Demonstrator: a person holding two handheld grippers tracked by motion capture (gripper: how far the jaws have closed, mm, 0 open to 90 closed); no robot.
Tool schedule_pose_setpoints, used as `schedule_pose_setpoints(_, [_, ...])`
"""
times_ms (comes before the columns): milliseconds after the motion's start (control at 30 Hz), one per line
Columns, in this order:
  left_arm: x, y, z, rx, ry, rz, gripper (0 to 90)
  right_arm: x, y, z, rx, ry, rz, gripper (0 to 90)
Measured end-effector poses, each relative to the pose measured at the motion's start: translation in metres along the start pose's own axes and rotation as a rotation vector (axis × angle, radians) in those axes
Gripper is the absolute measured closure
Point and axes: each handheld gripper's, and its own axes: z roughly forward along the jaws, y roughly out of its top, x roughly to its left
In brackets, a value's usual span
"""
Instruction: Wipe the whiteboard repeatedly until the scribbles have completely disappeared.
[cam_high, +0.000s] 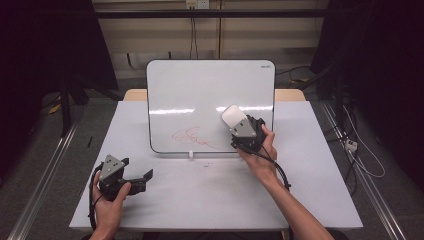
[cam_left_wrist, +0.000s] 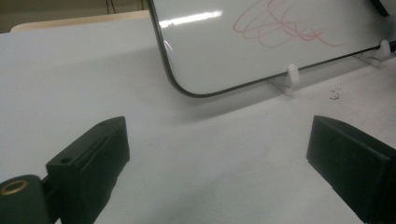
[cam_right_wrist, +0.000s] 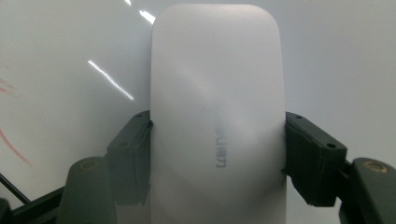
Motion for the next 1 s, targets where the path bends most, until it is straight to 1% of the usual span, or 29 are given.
schedule_pose_setpoints(67, [0.0,0.0,0.0,0.001,-0.004,0.011,5.9,0.001,-0.002,-0.001,0.005,-0.009,0.008,31.8])
schedule_pose_setpoints(167, [0.0,-0.001,-0.001,-0.001,-0.004,0.005,5.9,0.005,-0.009,-0.005,0.019,-0.024,0.024,31.9])
schedule_pose_setpoints(200, [0.001,-0.003,-0.002,0.001,-0.004,0.001,5.9,0.007,-0.012,-0.006,0.026,-0.028,0.025,31.9])
schedule_pose_setpoints(267, [0.002,-0.003,-0.002,0.007,-0.008,0.005,5.9,0.012,-0.014,-0.007,0.034,-0.036,0.039,31.9])
schedule_pose_setpoints(300, [0.001,-0.003,-0.003,-0.002,-0.002,-0.004,5.9,0.015,-0.014,-0.007,0.039,-0.037,0.042,31.9])
schedule_pose_setpoints(333, [0.001,-0.002,-0.004,0.001,-0.001,0.007,5.9,0.017,-0.013,-0.007,0.038,-0.032,0.047,31.9])
schedule_pose_setpoints(367, [0.0,-0.002,-0.004,-0.006,0.0,0.001,5.9,0.022,-0.013,-0.007,0.039,-0.027,0.044,31.9])
schedule_pose_setpoints(433, [0.0,-0.002,-0.004,-0.002,-0.001,0.008,5.9,0.033,-0.01,-0.007,0.039,-0.026,0.008,31.6])
schedule_pose_setpoints(467, [0.0,-0.002,-0.003,0.0,-0.002,0.007,5.9,0.037,-0.009,-0.007,0.036,-0.037,-0.017,31.4])
schedule_pose_setpoints(533, [-0.001,-0.002,-0.002,0.0,-0.003,0.005,5.9,0.039,-0.007,-0.006,0.039,-0.043,-0.022,31.1])
schedule_pose_setpoints(567, [-0.001,-0.002,-0.001,0.0,-0.006,0.003,5.9,0.039,-0.005,-0.003,0.047,-0.044,-0.012,30.7])
schedule_pose_setpoints(600, [-0.001,-0.001,-0.001,0.002,-0.006,0.01,5.9,0.039,-0.004,-0.003,0.047,-0.04,-0.013,30.7])
schedule_pose_setpoints(667, [-0.001,-0.001,-0.001,0.0,-0.007,0.01,5.9,0.04,-0.002,-0.002,0.043,-0.033,0.004,31.1])
schedule_pose_setpoints(733, [-0.001,-0.001,-0.001,0.0,-0.008,0.007,5.9,0.041,0.001,-0.001,0.041,-0.029,0.005,31.3])
schedule_pose_setpoints(767, [-0.001,-0.002,-0.001,0.001,-0.009,0.006,5.9,0.043,0.006,0.001,0.034,-0.017,0.008,31.6])
schedule_pose_setpoints(800, [-0.001,-0.002,-0.002,0.001,-0.01,0.011,5.9,0.045,0.008,0.001,0.032,-0.014,0.011,31.7])
schedule_pose_setpoints(867, [-0.001,-0.002,-0.003,-0.001,-0.01,0.008,5.9,0.051,0.015,0.003,0.025,-0.004,0.001,31.7])
schedule_pose_setpoints(900, [-0.001,-0.002,-0.003,-0.001,-0.01,0.008,5.9,0.051,0.015,0.003,0.025,-0.004,0.001,31.7])
schedule_pose_setpoints(933, [0.0,-0.002,-0.003,-0.001,-0.008,0.009,5.9,0.062,0.023,0.006,0.015,0.016,-0.023,31.8])
schedule_pose_setpoints(1000, [0.0,-0.002,-0.004,-0.003,-0.007,0.008,5.9,0.071,0.029,0.008,0.003,0.024,-0.046,31.8])
